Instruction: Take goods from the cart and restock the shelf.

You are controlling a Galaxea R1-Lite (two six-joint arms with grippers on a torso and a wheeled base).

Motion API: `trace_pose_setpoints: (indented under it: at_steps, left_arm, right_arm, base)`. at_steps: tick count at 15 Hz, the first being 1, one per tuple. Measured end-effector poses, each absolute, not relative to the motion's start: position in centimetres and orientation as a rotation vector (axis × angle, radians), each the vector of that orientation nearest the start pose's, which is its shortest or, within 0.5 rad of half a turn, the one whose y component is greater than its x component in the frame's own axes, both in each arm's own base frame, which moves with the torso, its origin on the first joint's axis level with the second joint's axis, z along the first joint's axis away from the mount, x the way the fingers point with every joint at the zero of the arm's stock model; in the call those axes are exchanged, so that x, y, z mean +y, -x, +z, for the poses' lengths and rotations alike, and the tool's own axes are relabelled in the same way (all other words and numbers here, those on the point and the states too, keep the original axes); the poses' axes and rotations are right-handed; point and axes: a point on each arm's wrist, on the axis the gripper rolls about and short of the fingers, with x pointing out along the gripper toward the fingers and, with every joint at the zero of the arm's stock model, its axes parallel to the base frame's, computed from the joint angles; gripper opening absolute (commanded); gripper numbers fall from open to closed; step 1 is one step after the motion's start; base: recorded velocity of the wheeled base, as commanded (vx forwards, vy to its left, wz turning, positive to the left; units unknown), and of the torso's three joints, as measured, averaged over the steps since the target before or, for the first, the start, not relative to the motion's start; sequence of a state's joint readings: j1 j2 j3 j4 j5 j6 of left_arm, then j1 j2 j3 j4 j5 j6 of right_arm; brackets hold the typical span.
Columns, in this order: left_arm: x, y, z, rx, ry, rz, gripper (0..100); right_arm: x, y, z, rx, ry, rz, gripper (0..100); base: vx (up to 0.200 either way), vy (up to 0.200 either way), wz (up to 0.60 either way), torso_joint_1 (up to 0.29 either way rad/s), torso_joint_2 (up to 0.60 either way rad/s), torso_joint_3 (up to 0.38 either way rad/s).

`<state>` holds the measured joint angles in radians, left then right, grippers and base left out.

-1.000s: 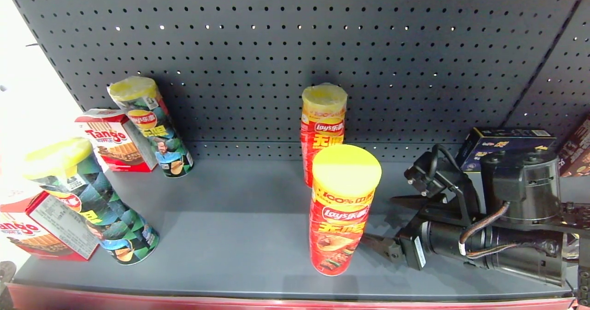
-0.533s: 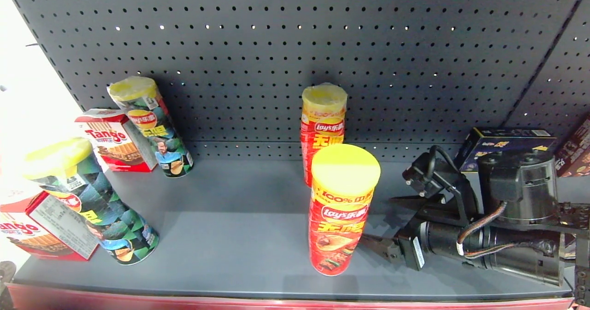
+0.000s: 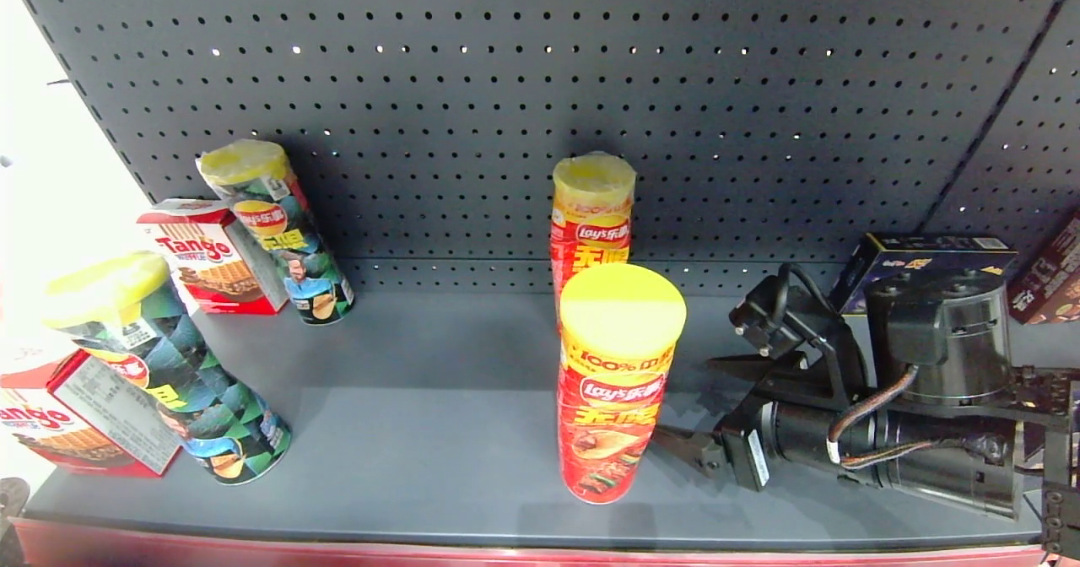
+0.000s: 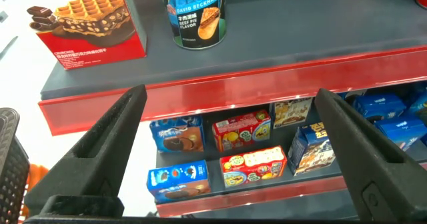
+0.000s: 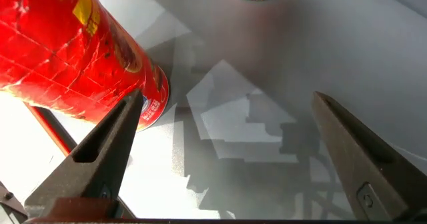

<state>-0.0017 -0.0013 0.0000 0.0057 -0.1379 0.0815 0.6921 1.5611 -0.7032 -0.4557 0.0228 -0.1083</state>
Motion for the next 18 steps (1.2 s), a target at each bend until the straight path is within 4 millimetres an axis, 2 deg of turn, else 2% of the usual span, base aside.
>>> trace_pose_setpoints:
  at_steps: [18]
  left_arm:
    - [-0.31,2.31,7.48,-0.001,-0.081,-0.140,100]
  right_arm:
    - [16.92,-19.88,17.71,0.348,0.238,0.737,100]
  base:
    - [0.000,0.000,0.00,0.000,0.00,0.000]
